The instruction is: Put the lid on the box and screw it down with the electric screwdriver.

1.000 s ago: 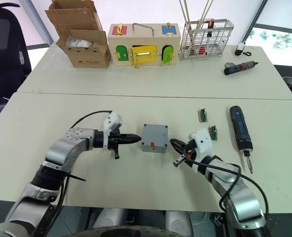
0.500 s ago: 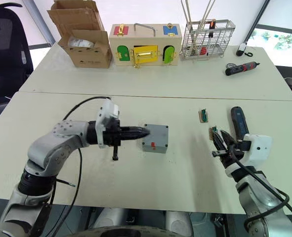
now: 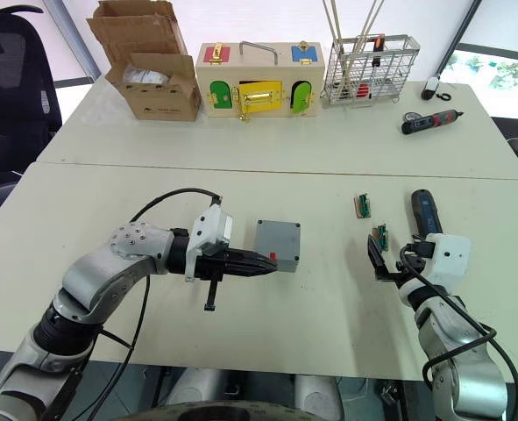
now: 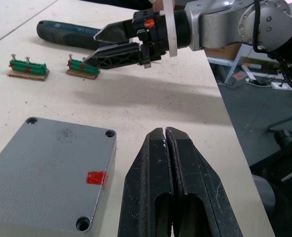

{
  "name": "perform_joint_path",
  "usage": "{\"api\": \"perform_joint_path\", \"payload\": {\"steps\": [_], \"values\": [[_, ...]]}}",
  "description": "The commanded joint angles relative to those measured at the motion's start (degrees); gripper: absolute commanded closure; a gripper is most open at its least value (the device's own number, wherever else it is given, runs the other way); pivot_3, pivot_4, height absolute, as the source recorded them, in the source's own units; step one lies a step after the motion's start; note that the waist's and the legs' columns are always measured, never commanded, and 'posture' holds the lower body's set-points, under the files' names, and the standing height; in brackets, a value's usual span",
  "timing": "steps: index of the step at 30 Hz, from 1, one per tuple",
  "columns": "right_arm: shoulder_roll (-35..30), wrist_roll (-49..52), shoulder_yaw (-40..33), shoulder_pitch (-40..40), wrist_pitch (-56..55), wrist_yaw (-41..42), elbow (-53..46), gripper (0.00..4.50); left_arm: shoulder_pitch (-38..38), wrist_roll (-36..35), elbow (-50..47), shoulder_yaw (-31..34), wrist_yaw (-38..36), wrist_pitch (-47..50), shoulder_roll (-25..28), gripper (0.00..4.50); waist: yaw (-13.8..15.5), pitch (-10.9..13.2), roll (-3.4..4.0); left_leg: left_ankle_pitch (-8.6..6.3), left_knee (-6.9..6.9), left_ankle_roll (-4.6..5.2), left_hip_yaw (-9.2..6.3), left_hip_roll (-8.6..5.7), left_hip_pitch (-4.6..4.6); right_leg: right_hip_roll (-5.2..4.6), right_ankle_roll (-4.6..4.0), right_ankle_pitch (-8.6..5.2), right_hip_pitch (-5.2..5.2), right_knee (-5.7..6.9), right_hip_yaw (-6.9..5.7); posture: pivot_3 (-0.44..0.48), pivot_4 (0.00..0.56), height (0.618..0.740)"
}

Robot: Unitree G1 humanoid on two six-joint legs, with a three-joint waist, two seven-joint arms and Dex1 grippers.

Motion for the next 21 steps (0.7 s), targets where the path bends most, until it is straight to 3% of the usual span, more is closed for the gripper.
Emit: {"api": "perform_joint_path", "payload": {"steps": [1,5,19,21], "values": [[-1.0,-1.1,0.5,-1.0,-1.2,0.6,0.1,0.66,-0.4,-0.2,-1.3,0.5,0.6,-0.5,0.3,4.5,0.0,0.0,0.0,0.0,0.0,0.0,0.0,0.0,0.0,0.0,0.0,0.0,0.0,0.0,0.0,0.0,0.15,0.694],[-1.1,-2.0,1.1,-2.4,-0.9,0.2,1.2,1.8,0.1,-0.3,-1.4,0.8,1.5,-0.2,0.6,4.5,-0.1,0.0,0.0,0.0,0.0,0.0,0.0,0.0,0.0,0.01,0.07,0.04,0.0,0.01,0.0,0.0,0.15,0.694],[-1.0,-3.9,2.1,-5.7,-1.6,0.8,5.4,1.8,0.4,-0.1,-1.6,0.2,3.4,-0.5,0.5,4.5,-0.2,0.0,0.01,0.0,0.0,0.0,0.0,0.0,0.0,0.01,0.09,0.05,0.0,0.01,0.0,0.0,0.15,0.694],[-1.0,-4.1,2.3,-5.8,-1.8,0.8,5.7,2.44,0.4,-0.1,-1.6,0.2,3.5,-0.5,0.5,4.5,-0.2,0.0,0.01,0.0,0.0,0.0,0.0,0.0,0.0,0.01,0.1,0.05,0.0,0.01,0.0,0.0,0.15,0.694]]}}
